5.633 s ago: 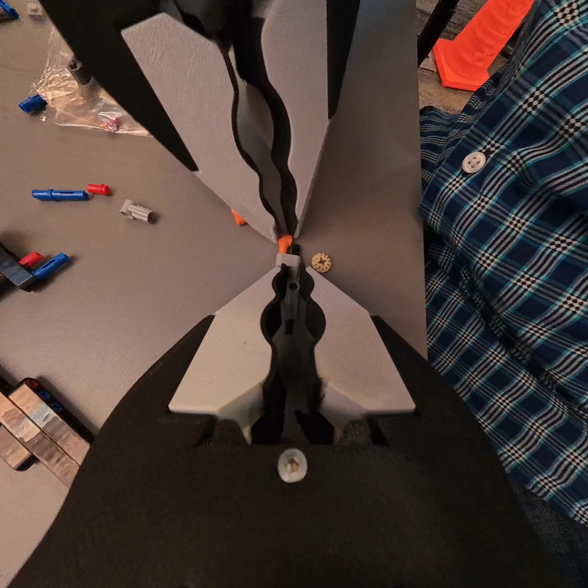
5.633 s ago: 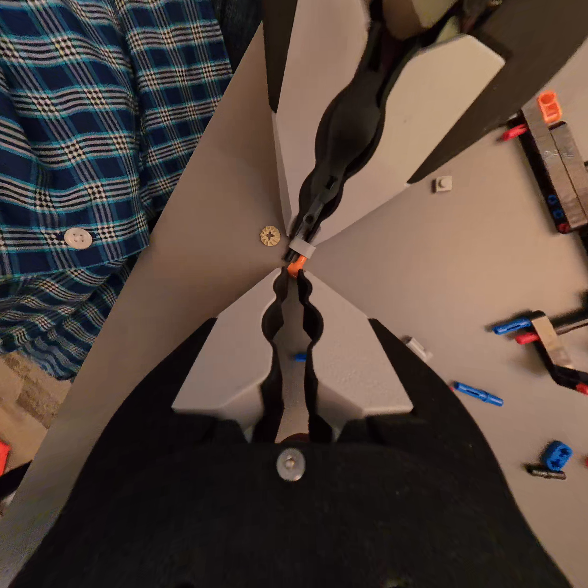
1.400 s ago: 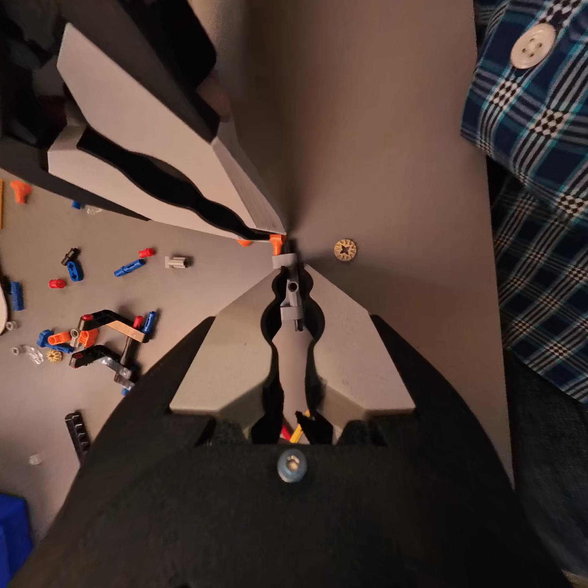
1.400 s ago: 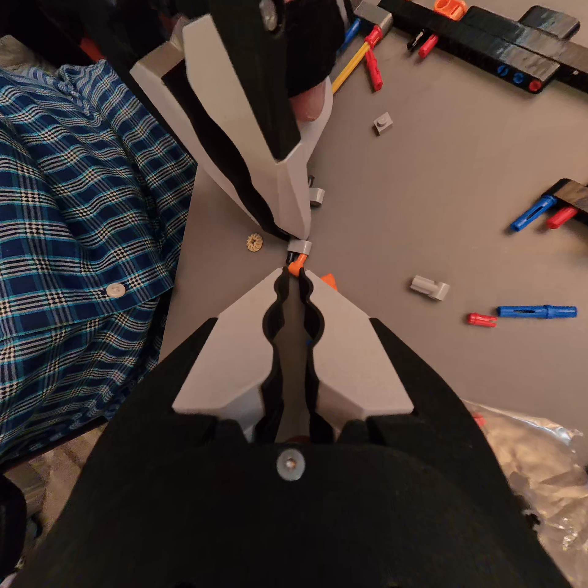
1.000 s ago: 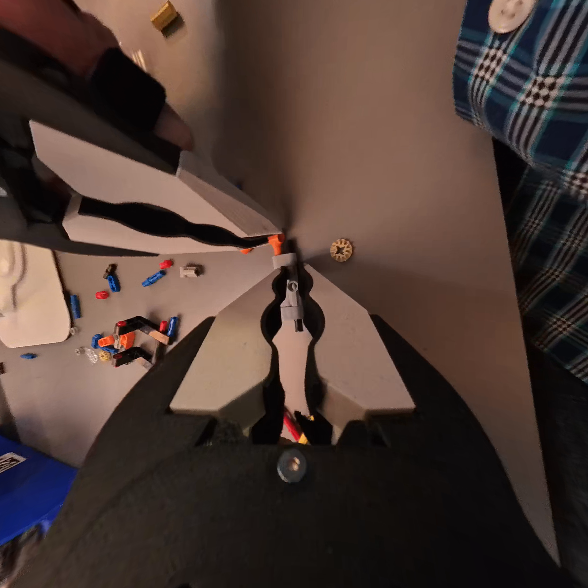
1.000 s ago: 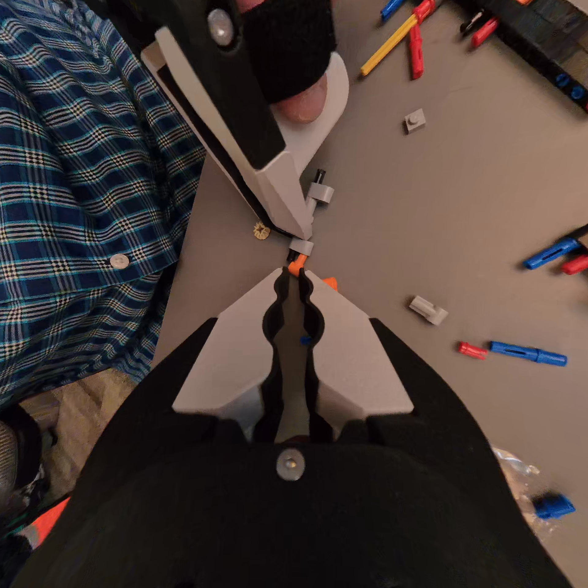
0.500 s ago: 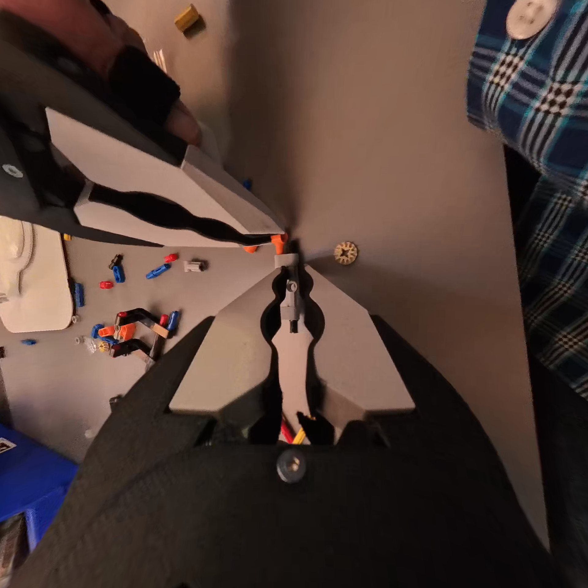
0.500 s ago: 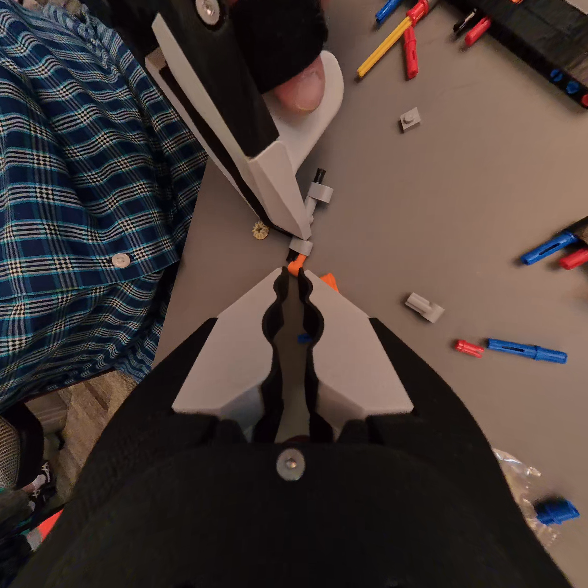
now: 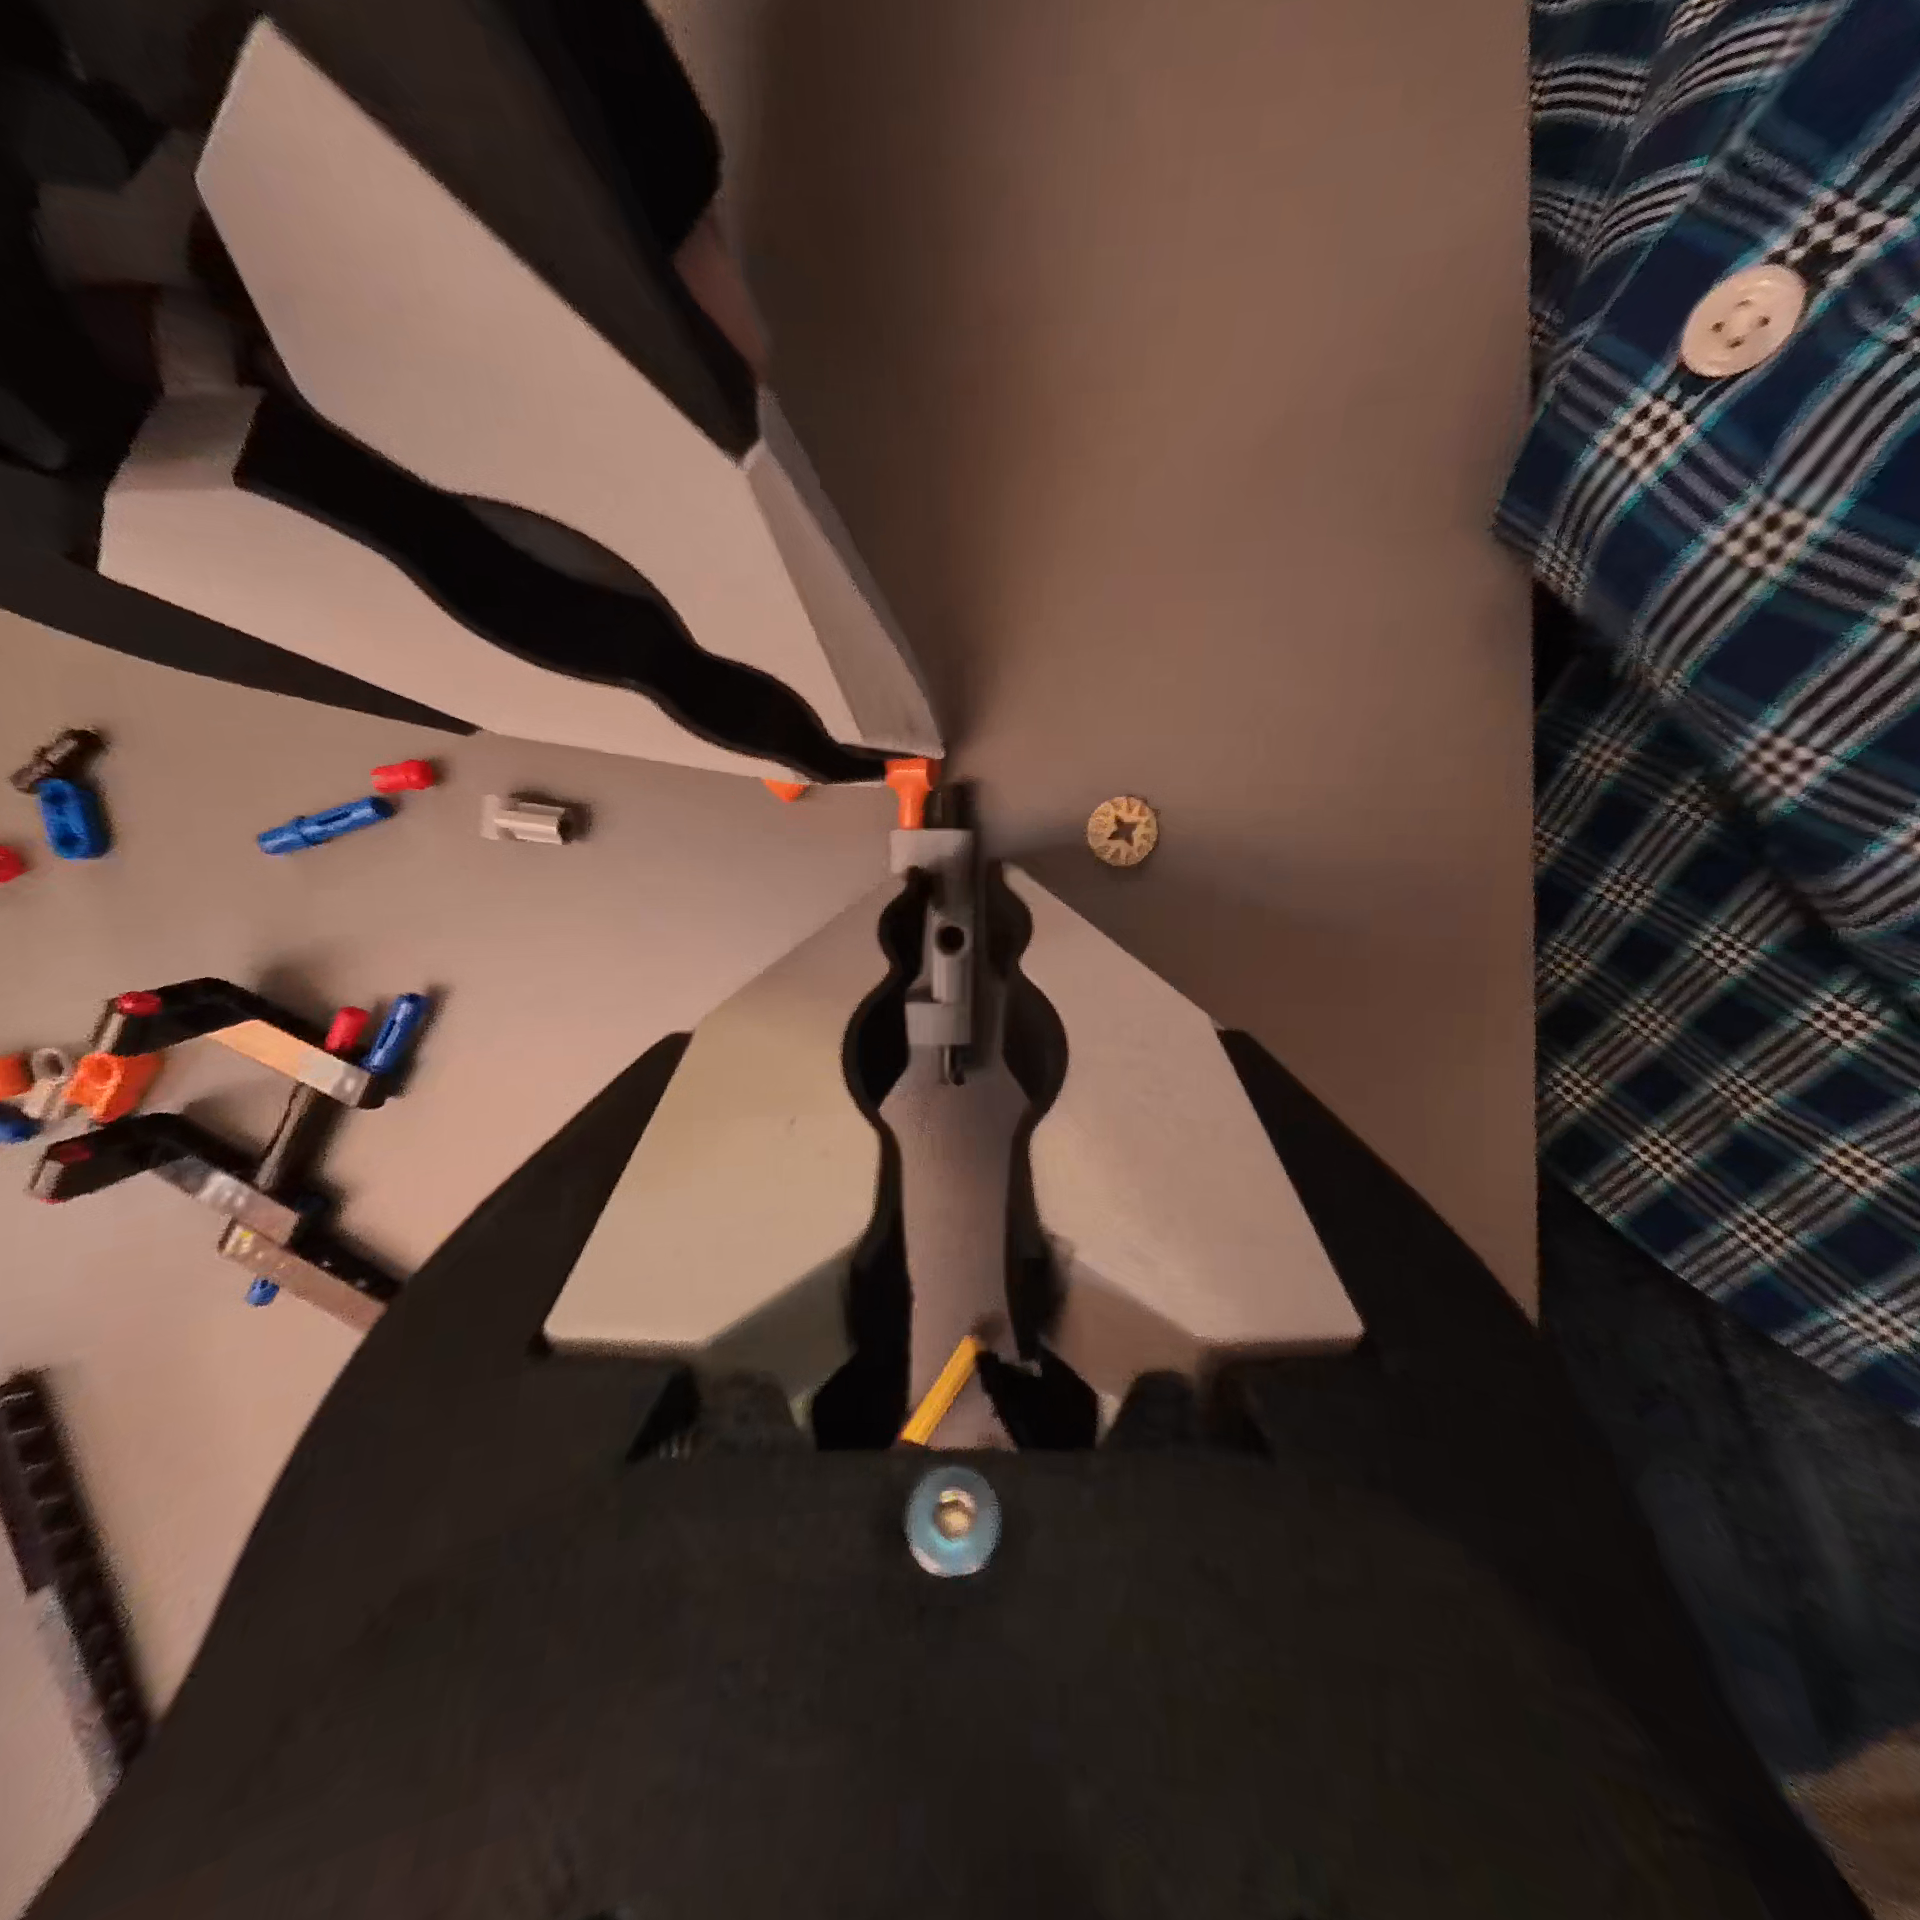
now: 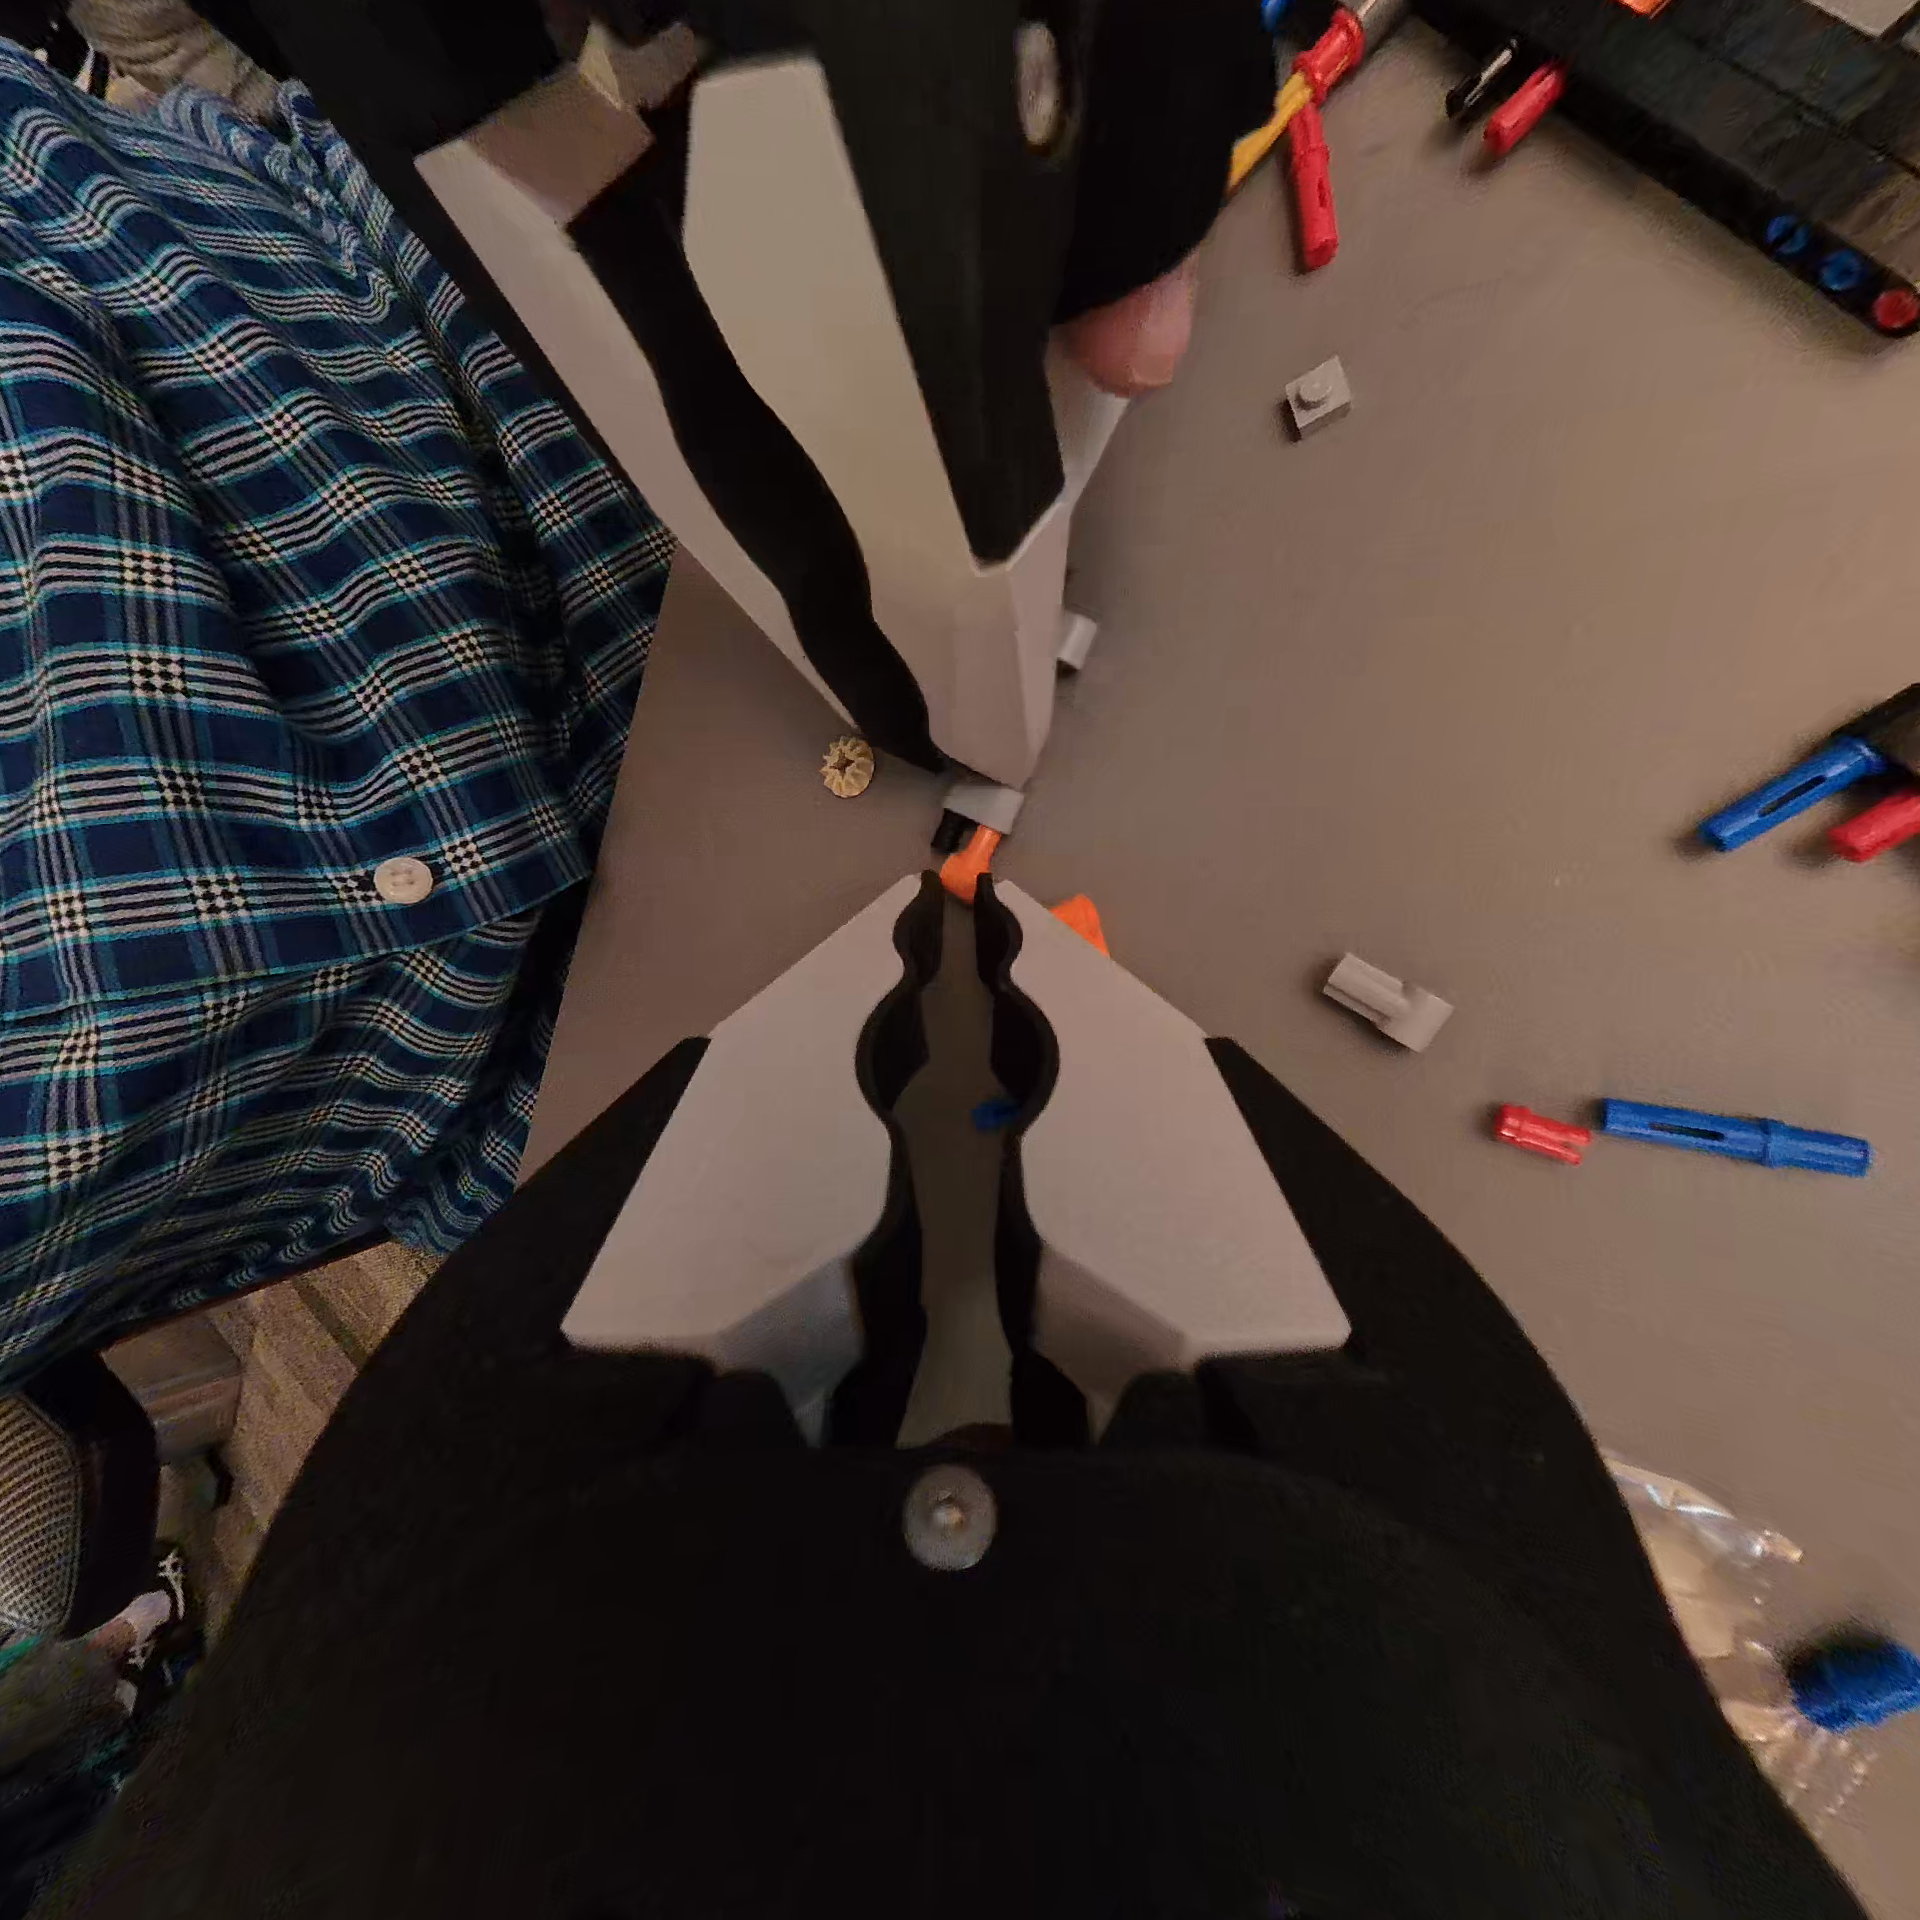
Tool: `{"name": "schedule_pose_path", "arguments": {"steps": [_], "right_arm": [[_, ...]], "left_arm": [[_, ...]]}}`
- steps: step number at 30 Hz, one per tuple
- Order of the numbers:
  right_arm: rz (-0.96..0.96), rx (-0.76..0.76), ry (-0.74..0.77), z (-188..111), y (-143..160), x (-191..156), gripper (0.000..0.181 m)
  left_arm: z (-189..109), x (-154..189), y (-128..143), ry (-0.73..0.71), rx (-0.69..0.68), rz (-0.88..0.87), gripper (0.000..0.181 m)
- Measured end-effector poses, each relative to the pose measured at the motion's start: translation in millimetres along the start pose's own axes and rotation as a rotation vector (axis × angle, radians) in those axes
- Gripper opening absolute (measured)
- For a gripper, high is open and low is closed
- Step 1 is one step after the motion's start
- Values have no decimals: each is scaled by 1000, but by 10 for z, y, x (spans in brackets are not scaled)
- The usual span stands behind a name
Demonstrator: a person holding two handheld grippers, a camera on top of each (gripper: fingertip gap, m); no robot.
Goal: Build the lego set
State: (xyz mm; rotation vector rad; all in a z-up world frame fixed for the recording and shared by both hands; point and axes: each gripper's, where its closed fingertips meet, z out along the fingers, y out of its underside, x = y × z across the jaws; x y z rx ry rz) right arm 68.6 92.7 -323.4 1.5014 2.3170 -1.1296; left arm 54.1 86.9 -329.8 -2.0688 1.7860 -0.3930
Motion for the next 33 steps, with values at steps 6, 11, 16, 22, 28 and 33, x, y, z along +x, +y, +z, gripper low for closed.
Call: {"name": "schedule_pose_path", "arguments": {"steps": [6,11,16,22,28,33], "right_arm": [[-6,19,15,0,-3,2,3],[-1,39,21,-7,1,6,3],[9,59,15,-20,15,5,3],[-100,28,40,-20,21,13,2],[-184,-46,55,-25,24,33,3],[-281,-132,86,-30,27,58,3]], "left_arm": [[0,-18,4,32,24,2,4],[0,-24,-7,-84,27,112,4],[2,-40,-28,-217,2,236,4],[5,-44,-38,-251,28,270,4],[9,-44,-37,-210,53,251,4],[14,-44,-35,-167,86,216,4]]}}
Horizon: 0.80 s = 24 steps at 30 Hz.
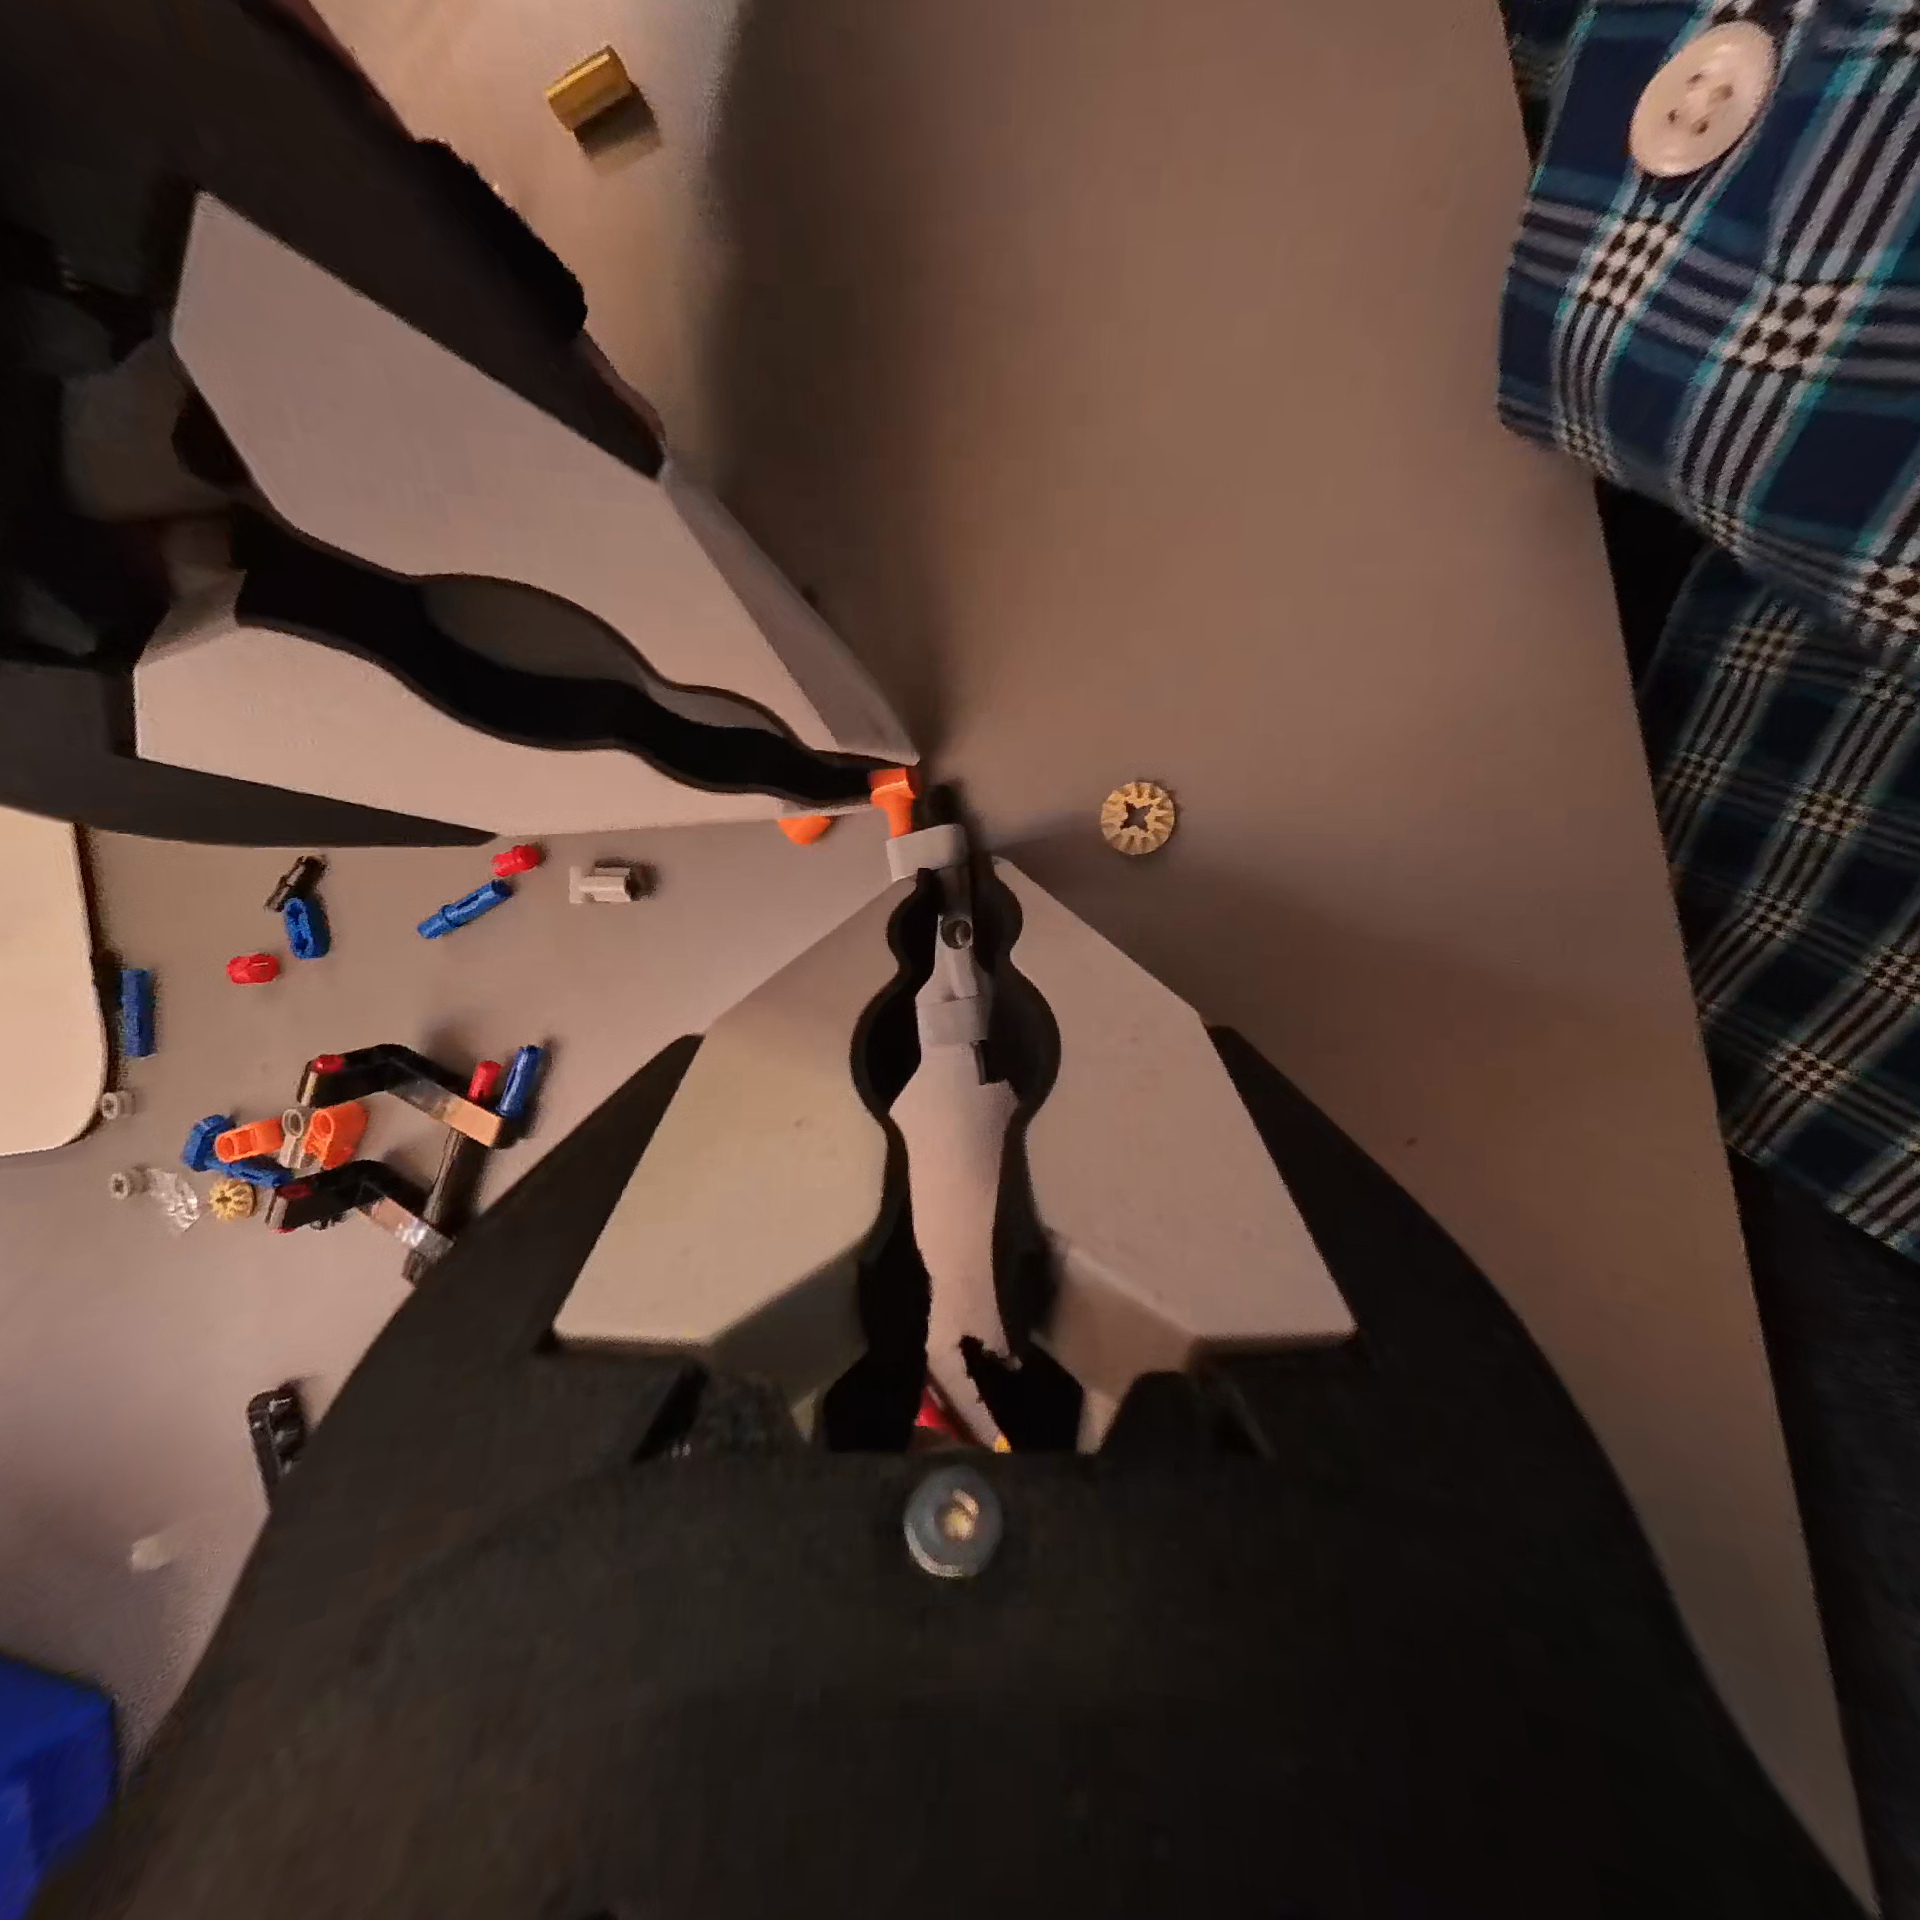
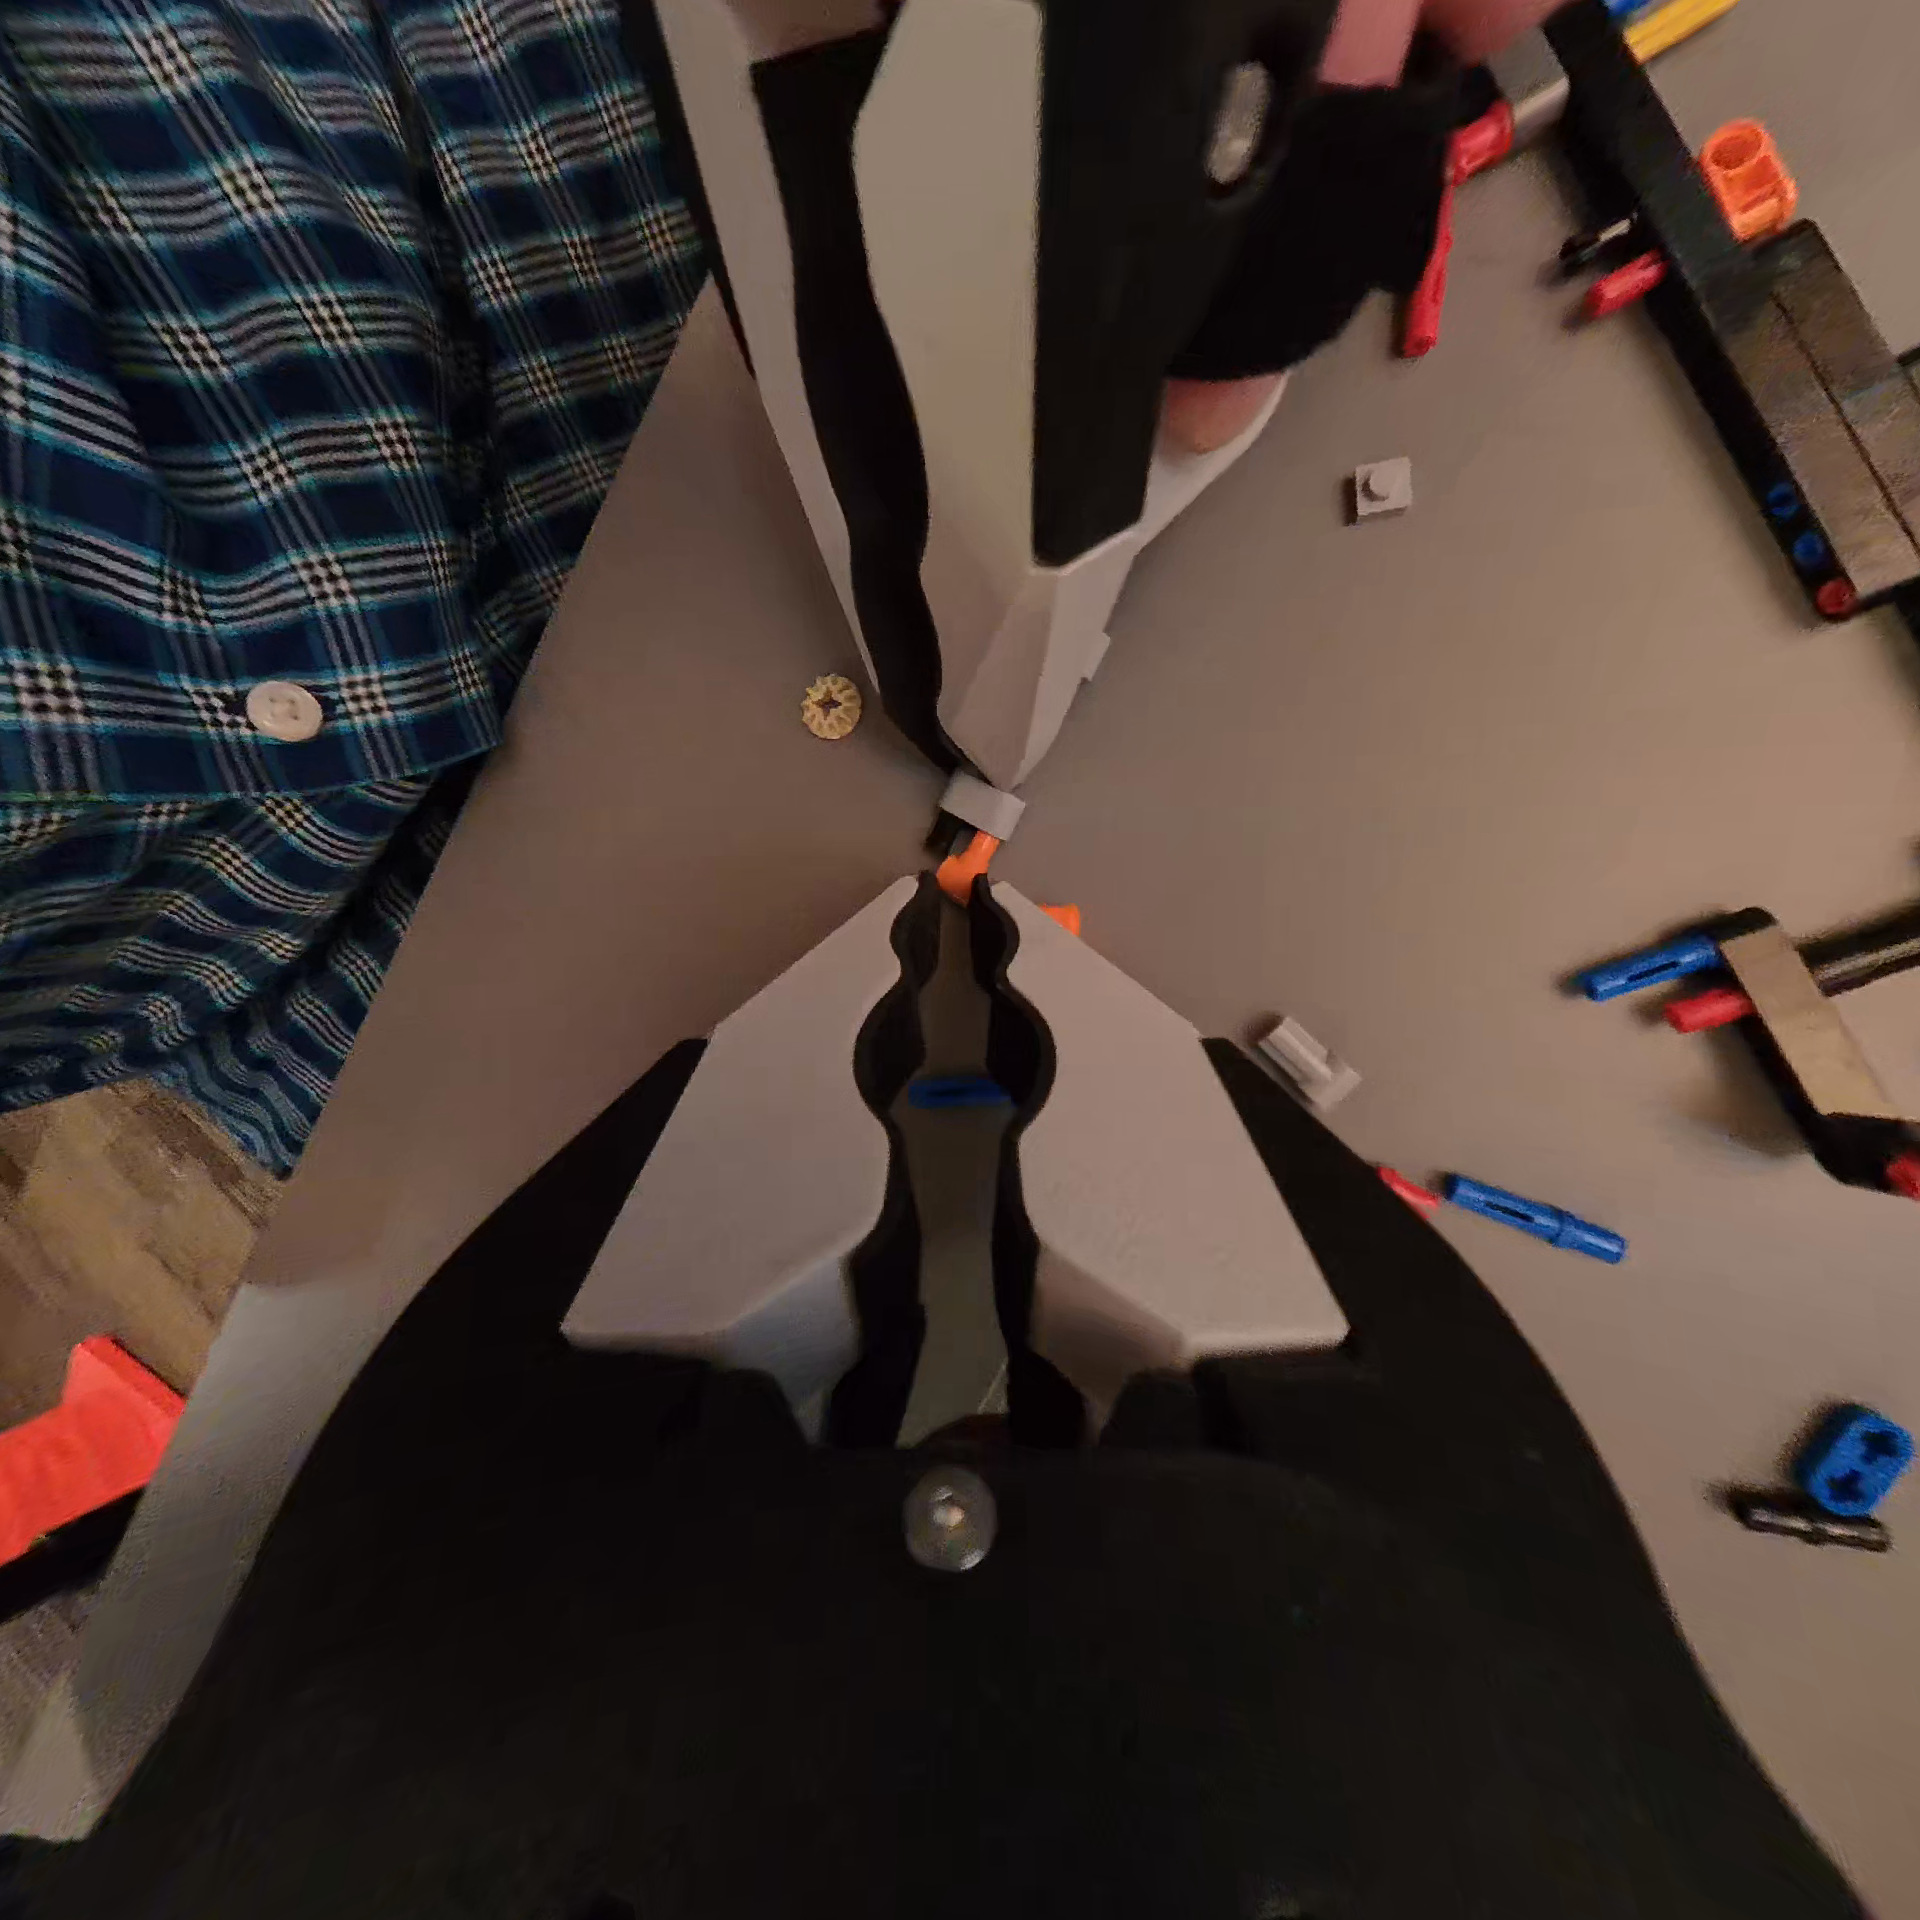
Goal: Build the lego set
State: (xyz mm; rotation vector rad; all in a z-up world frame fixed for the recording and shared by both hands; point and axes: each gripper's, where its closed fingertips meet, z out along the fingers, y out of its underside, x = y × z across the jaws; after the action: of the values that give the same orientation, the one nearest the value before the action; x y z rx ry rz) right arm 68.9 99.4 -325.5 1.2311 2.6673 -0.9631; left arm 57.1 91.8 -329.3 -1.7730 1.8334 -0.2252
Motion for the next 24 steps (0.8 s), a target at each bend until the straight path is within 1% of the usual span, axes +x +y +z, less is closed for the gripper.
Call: {"name": "schedule_pose_path", "arguments": {"steps": [6,10,16,24], "right_arm": [[-33,7,34,1,-6,18,3],[-61,-21,31,1,-13,32,3],[-54,-16,-2,-1,-13,32,2],[-118,-19,-18,-1,-14,40,2]], "left_arm": [[3,0,0,10,37,-29,3],[5,0,4,21,46,-29,3],[7,-4,1,20,48,-45,3],[7,-9,3,35,76,-48,3]]}}
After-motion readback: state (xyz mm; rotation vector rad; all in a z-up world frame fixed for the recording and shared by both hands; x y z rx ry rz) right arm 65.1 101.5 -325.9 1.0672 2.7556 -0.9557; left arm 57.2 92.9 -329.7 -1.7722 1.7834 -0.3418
